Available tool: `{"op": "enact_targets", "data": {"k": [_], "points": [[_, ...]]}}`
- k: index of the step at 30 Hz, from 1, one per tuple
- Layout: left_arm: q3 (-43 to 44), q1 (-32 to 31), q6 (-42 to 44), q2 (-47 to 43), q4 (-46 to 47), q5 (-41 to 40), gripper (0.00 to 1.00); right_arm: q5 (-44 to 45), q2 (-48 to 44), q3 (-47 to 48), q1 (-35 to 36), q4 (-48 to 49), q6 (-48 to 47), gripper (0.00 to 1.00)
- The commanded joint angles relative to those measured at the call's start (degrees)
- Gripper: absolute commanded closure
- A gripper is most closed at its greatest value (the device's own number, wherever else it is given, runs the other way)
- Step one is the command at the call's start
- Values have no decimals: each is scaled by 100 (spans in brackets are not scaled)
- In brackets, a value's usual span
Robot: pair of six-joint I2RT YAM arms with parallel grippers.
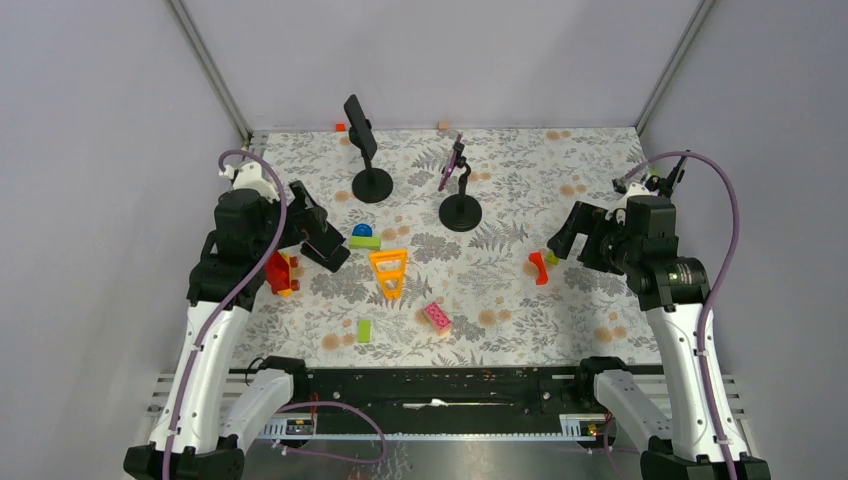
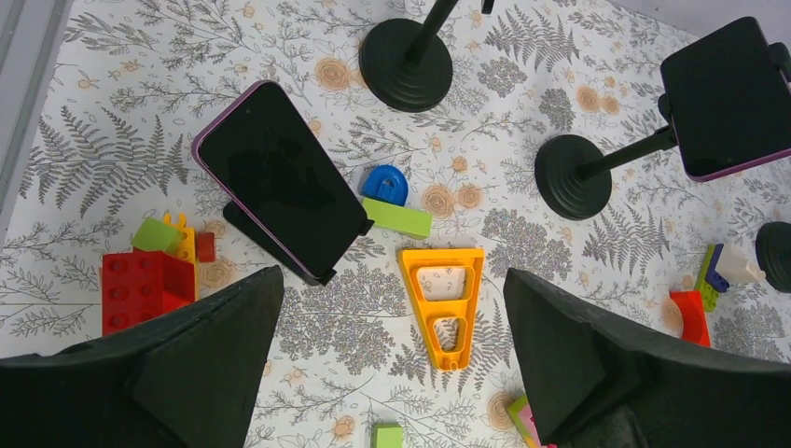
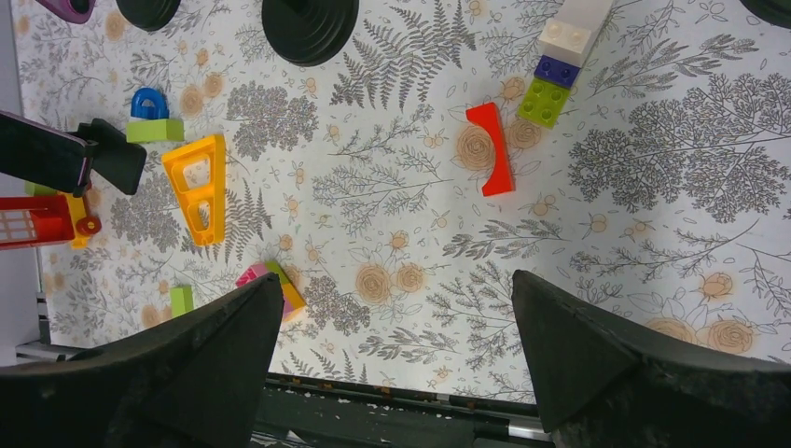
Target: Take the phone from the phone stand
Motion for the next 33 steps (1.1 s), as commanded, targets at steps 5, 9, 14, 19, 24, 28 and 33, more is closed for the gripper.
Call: {"op": "enact_targets", "data": {"k": [5, 9, 14, 19, 24, 28, 33], "points": [[-78, 18, -4, -299, 500, -299, 1, -219, 216, 67, -25, 294, 291, 2], [-96, 18, -41, -302, 403, -715, 1, -289, 256, 43, -27, 382, 382, 2], [-42, 18, -61, -249, 224, -872, 1, -173, 287, -76, -27, 548, 465, 2], [-83, 18, -315, -361, 2, -1477, 1, -326, 18, -688, -26, 1225, 682, 2], [-326, 26, -273, -652, 156, -1458, 1, -967, 315, -769, -19, 1324, 779, 1], [-502, 24, -290, -801, 148, -1461, 1, -855, 258, -907, 320, 1636, 903, 1], [-822, 26, -296, -1131, 175, -1467, 1, 302, 578, -516, 1999, 1690, 761, 1]]}}
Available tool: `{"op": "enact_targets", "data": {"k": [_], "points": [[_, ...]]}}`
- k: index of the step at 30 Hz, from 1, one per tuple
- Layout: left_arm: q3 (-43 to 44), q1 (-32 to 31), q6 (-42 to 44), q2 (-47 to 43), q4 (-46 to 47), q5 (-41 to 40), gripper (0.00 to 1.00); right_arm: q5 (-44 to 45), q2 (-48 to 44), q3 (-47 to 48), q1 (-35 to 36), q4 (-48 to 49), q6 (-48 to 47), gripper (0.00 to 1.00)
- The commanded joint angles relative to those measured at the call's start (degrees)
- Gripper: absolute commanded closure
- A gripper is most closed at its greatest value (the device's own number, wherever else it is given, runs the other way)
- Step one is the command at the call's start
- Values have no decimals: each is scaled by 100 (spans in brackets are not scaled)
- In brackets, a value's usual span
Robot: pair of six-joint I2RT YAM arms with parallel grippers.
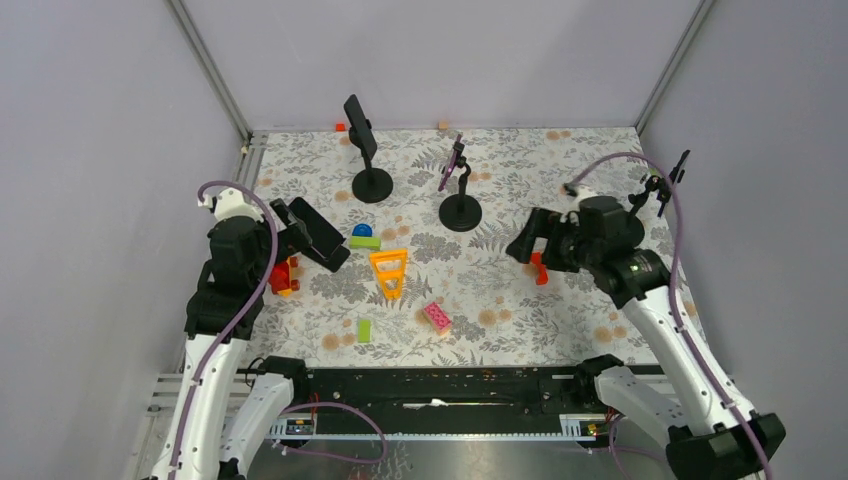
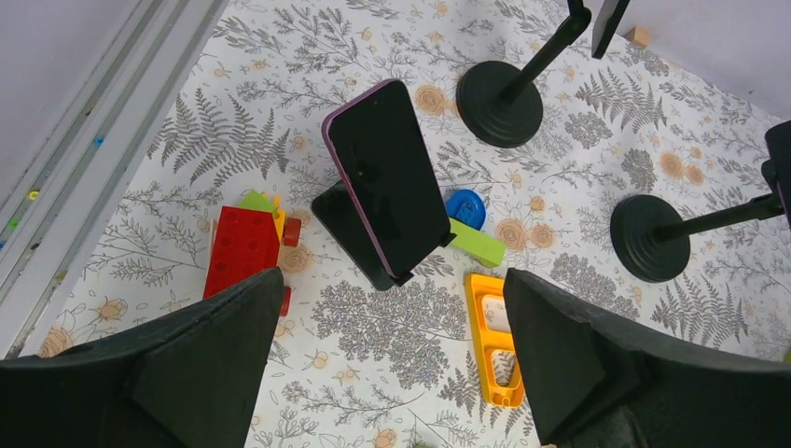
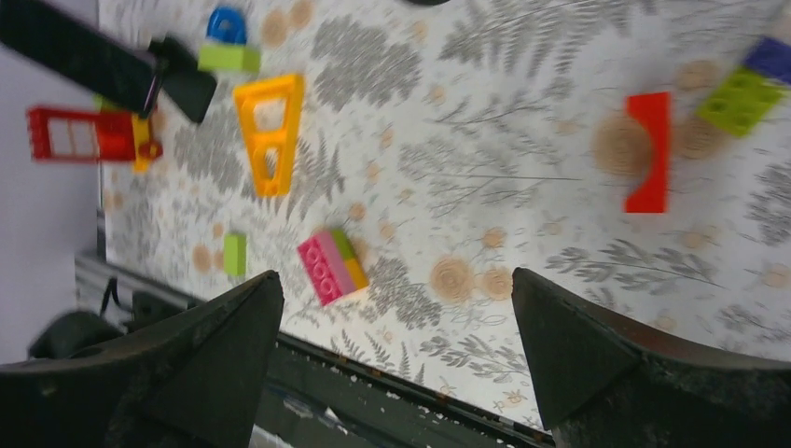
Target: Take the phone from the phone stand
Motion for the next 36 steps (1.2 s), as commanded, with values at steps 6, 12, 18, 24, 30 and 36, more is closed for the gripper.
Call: {"op": "enact_targets", "data": {"k": [6, 12, 18, 24, 30, 36], "points": [[-423, 22, -58, -620, -70, -185, 1, 1273, 950, 862, 2390, 686, -208, 1], [-623, 22, -126, -1177, -232, -308, 1, 1339, 1766, 1463, 3314, 1331, -412, 1], [-517, 16, -99, -1502, -434, -308, 1, 1264, 3287, 2889, 4011, 1409, -775, 1], [-356, 4, -87, -1603, -696, -433, 1, 1159, 4995, 4663, 4273, 1406, -1232, 1], [-421, -23, -127, -1697, -734, -694, 1, 988, 6774, 6559, 4313, 1263, -1505, 1], [-423, -92, -273, -1817, -820, -998, 1, 736, 8377, 8592, 4316, 940, -1634, 1]]}}
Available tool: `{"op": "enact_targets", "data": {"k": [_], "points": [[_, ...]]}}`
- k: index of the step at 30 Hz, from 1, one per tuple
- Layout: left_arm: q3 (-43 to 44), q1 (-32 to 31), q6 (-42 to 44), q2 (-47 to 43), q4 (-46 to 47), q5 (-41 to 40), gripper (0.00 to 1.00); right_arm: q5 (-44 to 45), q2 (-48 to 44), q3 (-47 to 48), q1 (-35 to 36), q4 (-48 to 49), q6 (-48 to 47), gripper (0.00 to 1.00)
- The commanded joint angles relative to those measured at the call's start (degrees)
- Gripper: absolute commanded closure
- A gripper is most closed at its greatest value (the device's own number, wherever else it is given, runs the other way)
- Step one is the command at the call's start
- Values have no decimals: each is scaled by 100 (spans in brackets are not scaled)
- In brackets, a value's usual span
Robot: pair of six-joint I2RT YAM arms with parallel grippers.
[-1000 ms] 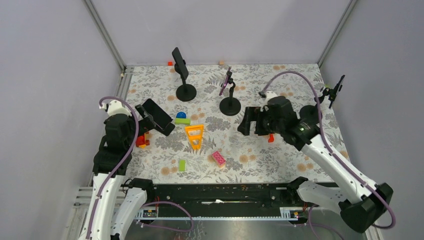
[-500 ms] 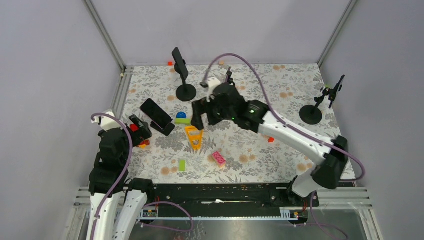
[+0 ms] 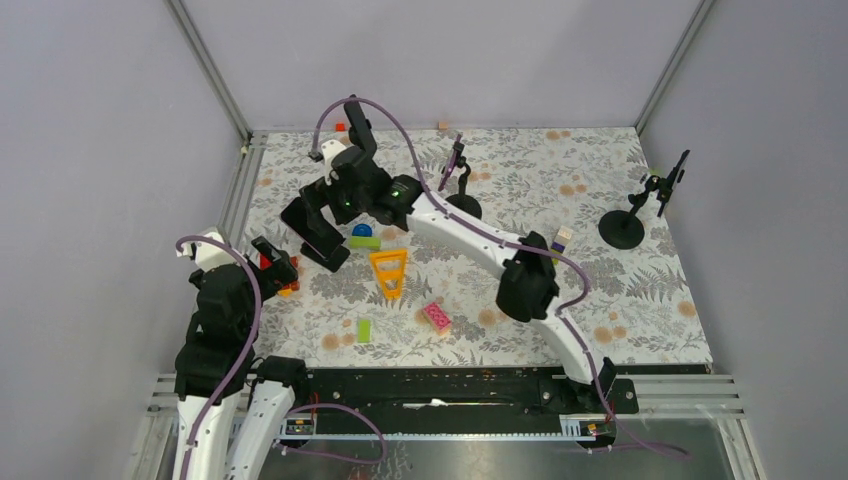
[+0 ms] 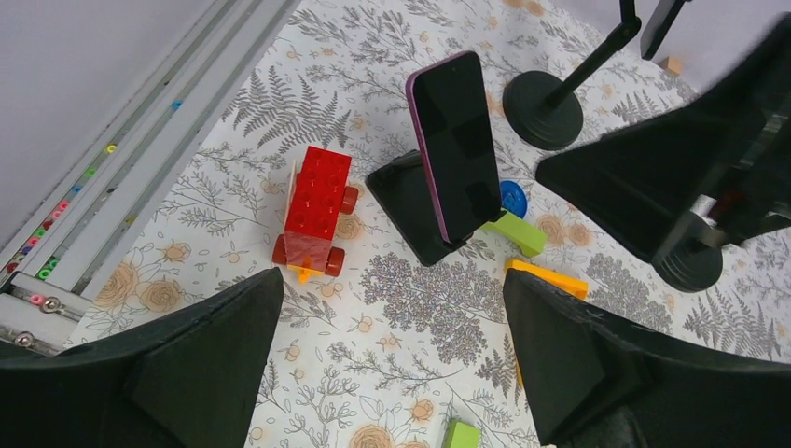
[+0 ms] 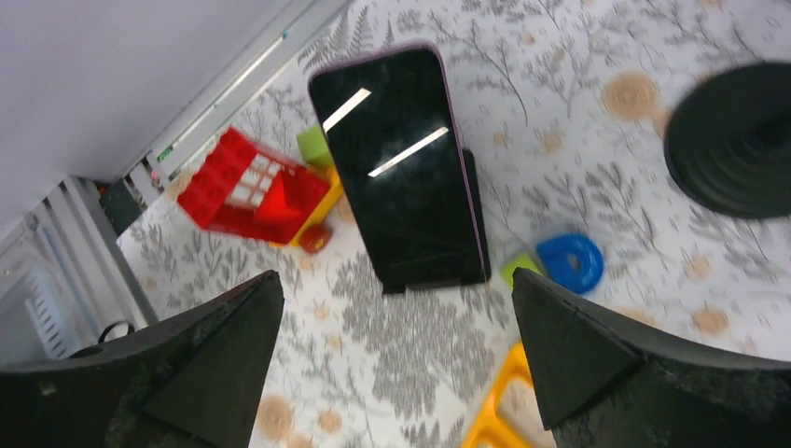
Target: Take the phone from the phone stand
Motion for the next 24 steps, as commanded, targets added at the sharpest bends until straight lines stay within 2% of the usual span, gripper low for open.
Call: {"op": "enact_targets", "data": {"k": [1, 5, 11, 24], "points": [[171, -37, -152, -152, 59, -431, 1, -264, 932, 1531, 49, -229, -248, 1], [172, -47, -166, -180, 34, -493, 1, -291, 1596, 2293, 71, -170, -343, 1], [171, -54, -166, -158, 42, -469, 1, -255, 1809, 2136, 88, 333, -526, 1], [136, -53, -167, -135, 51, -465, 1, -752, 2151, 2215, 116, 398, -759, 1]]}}
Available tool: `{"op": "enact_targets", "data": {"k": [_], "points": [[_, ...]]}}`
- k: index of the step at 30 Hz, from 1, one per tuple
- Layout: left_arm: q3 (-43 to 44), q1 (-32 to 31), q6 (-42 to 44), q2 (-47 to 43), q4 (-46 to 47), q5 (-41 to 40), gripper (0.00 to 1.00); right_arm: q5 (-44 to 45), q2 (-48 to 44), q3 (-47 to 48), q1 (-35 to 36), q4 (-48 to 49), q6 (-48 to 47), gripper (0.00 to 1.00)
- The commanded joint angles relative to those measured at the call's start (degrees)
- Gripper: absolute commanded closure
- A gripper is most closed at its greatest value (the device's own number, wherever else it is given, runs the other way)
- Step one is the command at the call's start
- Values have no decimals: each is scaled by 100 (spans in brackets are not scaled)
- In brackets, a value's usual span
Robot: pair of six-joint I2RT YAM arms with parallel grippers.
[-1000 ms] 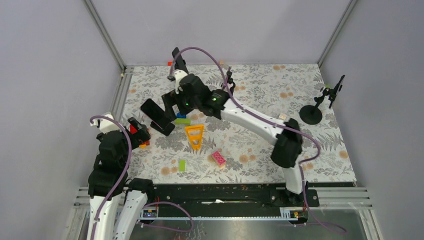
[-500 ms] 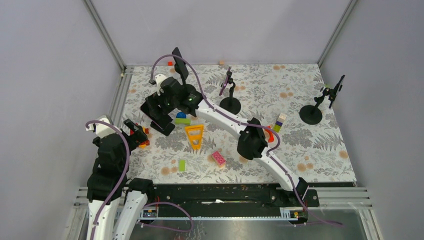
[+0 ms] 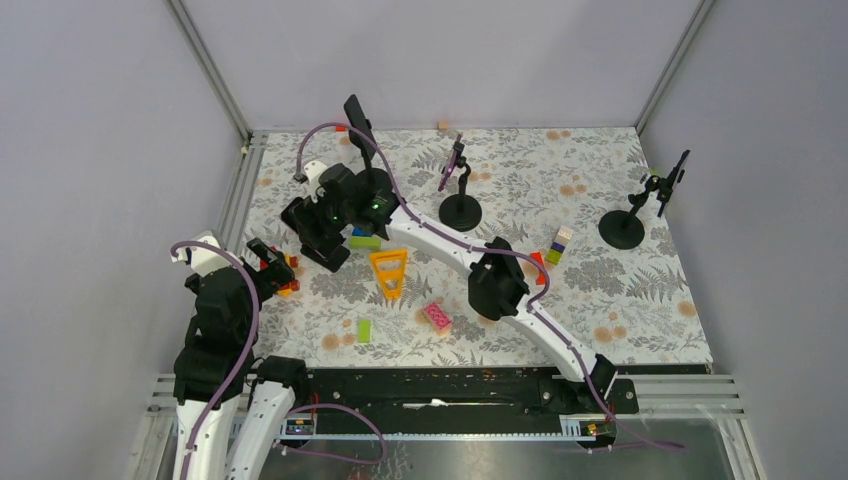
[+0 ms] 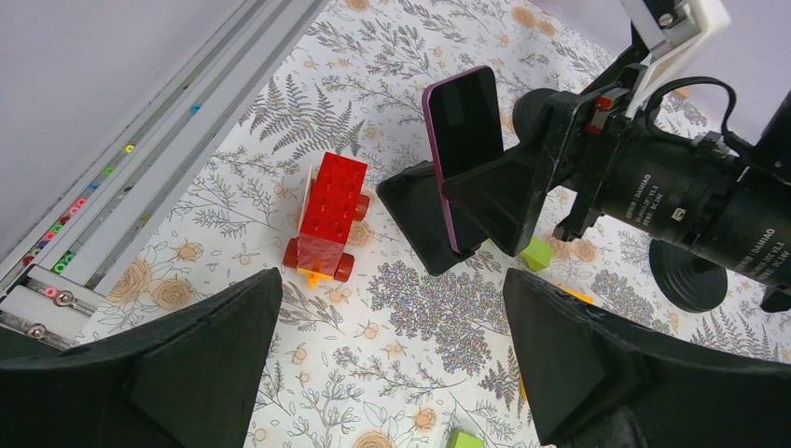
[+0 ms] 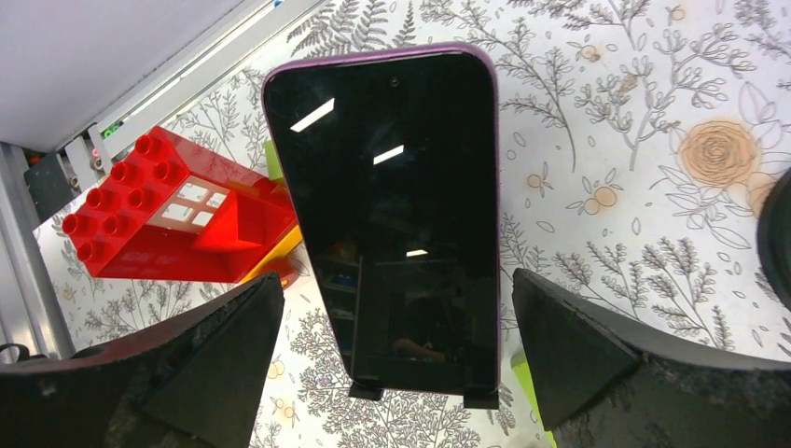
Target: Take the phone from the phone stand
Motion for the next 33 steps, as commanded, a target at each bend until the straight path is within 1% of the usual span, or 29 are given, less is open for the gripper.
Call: {"op": "enact_targets", "data": {"k": [1, 25, 26, 33], "points": [[128, -18, -44, 3, 118, -124, 1, -275, 93, 289, 81, 246, -170, 1], [86, -10, -18, 6, 159, -77, 1, 207, 393, 395, 139, 265, -228, 1], [84, -9, -18, 10, 160, -77, 1, 234, 402, 396, 147, 263, -228, 2], [83, -9, -13, 33, 167, -60, 1, 301, 433, 413, 186, 306, -239, 13]]}}
